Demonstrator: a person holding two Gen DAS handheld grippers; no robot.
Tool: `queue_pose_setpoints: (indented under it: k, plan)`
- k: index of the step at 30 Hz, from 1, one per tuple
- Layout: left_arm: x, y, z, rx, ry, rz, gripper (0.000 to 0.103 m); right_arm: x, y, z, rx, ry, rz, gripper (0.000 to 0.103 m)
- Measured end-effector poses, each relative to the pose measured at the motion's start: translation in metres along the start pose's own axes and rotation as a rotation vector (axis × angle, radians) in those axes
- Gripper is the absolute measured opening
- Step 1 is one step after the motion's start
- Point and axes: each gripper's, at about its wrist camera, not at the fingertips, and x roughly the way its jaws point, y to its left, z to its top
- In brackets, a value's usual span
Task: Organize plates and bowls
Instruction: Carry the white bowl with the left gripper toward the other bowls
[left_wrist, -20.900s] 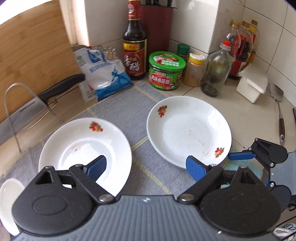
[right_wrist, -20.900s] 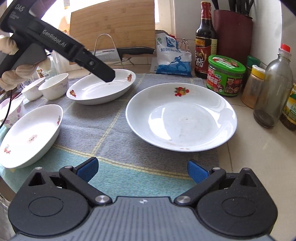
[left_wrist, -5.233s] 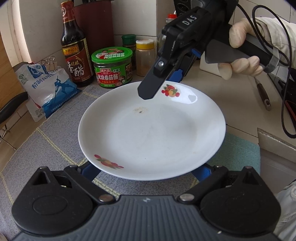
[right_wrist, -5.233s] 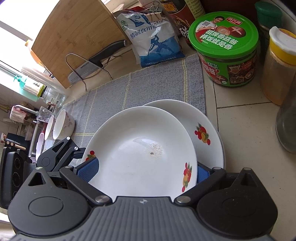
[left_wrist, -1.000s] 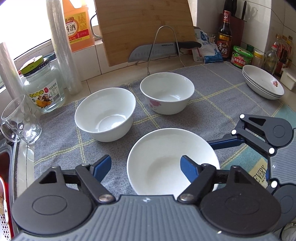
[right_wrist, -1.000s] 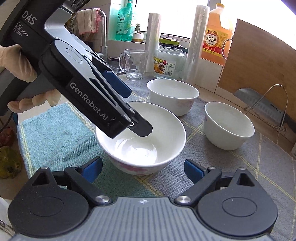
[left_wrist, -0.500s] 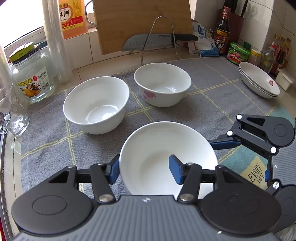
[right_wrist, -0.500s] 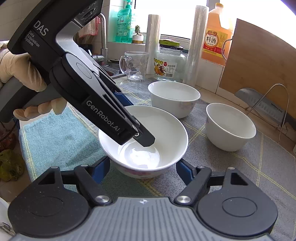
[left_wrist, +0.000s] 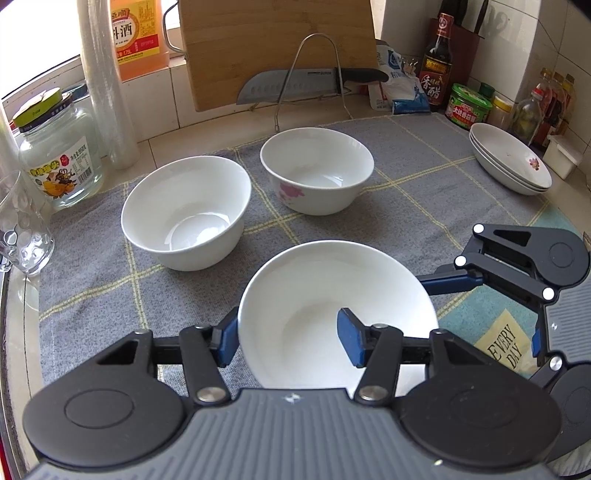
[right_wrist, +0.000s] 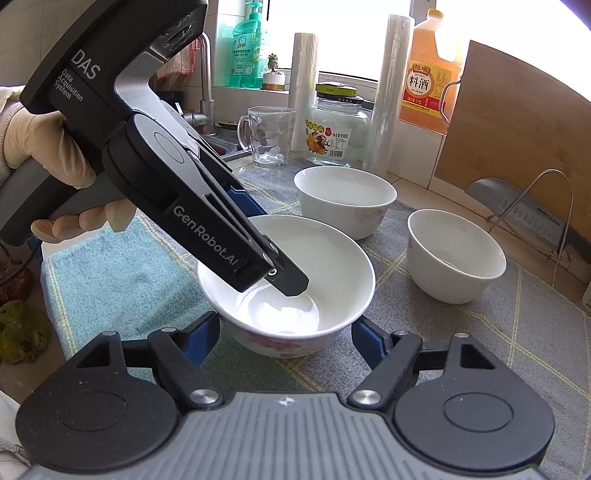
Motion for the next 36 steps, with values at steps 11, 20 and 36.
queue_pose_setpoints:
  k: [11, 20, 36]
  plan:
    - [0.007, -0.028, 0.014, 0.07, -0.013, -0.053, 0.054, -0.023, -0.014, -0.012, 0.043, 0.006, -0.064, 0.082]
    - [0.023, -0.062, 0.029, 0.146, -0.015, -0.126, 0.054, -0.048, -0.031, -0.031, 0.101, 0.024, -0.141, 0.082]
    - [0.047, -0.111, 0.049, 0.237, -0.015, -0.216, 0.054, -0.076, -0.057, -0.061, 0.184, 0.066, -0.241, 0.082]
